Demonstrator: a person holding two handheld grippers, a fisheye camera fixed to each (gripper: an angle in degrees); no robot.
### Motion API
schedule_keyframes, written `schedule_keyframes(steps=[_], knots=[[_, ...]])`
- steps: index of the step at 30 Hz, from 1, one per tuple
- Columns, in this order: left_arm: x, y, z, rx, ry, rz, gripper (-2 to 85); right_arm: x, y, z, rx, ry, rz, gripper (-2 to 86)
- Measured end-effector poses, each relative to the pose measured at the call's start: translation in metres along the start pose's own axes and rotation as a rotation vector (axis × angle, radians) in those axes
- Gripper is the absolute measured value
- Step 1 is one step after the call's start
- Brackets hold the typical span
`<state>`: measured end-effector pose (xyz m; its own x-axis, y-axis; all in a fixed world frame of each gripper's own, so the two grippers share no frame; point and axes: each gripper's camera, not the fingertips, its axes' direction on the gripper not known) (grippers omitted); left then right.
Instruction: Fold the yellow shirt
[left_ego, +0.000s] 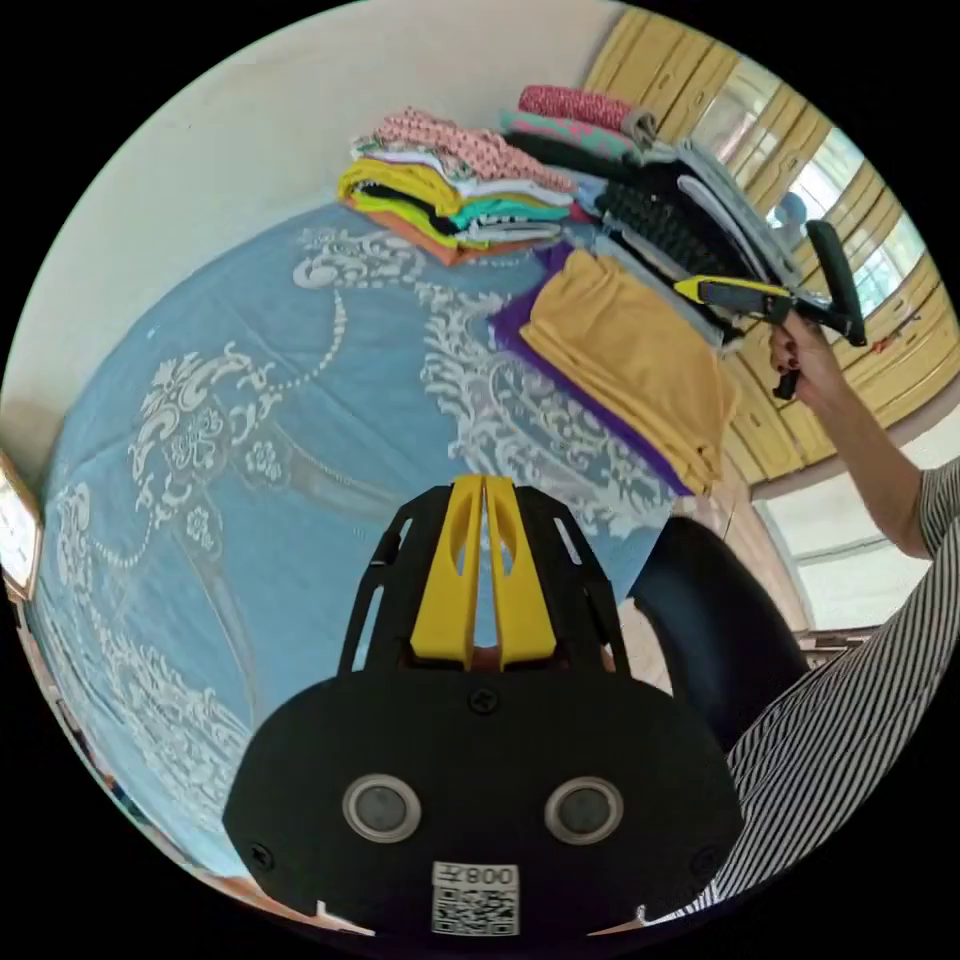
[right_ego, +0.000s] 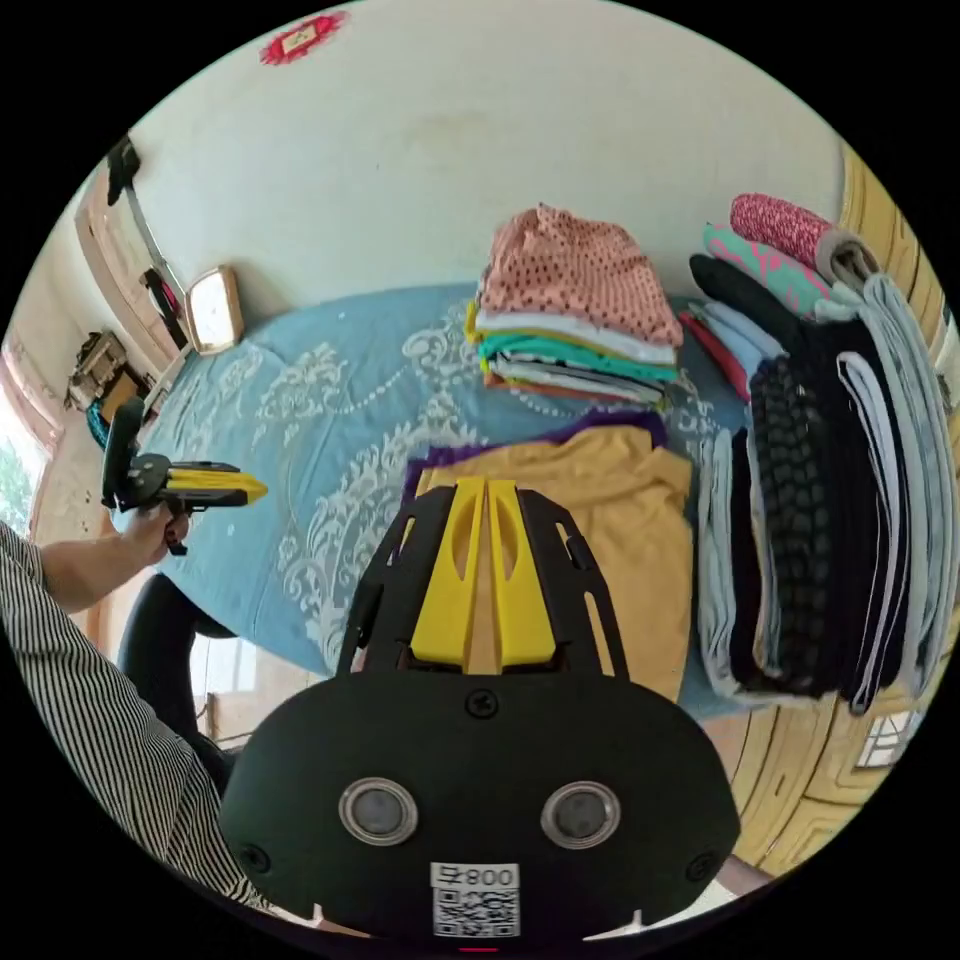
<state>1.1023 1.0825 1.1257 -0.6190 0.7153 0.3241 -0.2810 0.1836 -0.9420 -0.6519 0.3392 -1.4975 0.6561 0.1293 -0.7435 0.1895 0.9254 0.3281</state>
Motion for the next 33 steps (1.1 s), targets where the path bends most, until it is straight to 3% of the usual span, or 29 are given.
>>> schedule_keyframes(steps=[4, 6, 8, 14, 22, 27, 33], knots=[[0.048, 0.050, 0.044, -0.215, -0.140, 0.032, 0.1, -0.033, 0.081, 0.022, -0.203, 0.107, 0.060, 0.1], [0.062, 0.059, 0.042, -0.167, -0.172, 0.037, 0.1, -0.040, 0.098, 0.036, -0.289, 0.123, 0.066, 0.1], [0.070, 0.062, 0.042, -0.178, -0.153, -0.039, 0.1, -0.045, 0.108, 0.030, -0.224, 0.162, 0.066, 0.1], [0.090, 0.084, 0.039, -0.138, -0.125, -0.066, 0.2, -0.041, 0.118, -0.008, -0.306, 0.138, 0.127, -0.2], [0.105, 0.111, 0.041, -0.114, -0.066, -0.093, 0.2, 0.014, 0.100, -0.097, -0.053, 0.020, 0.283, 1.3], [0.110, 0.125, 0.044, -0.117, -0.043, -0.113, 0.2, 0.079, 0.073, -0.109, -0.011, 0.058, 0.451, 5.4], [0.115, 0.145, 0.050, -0.104, -0.026, -0.130, 0.2, 0.135, 0.075, -0.115, -0.023, -0.034, 0.619, 7.3]])
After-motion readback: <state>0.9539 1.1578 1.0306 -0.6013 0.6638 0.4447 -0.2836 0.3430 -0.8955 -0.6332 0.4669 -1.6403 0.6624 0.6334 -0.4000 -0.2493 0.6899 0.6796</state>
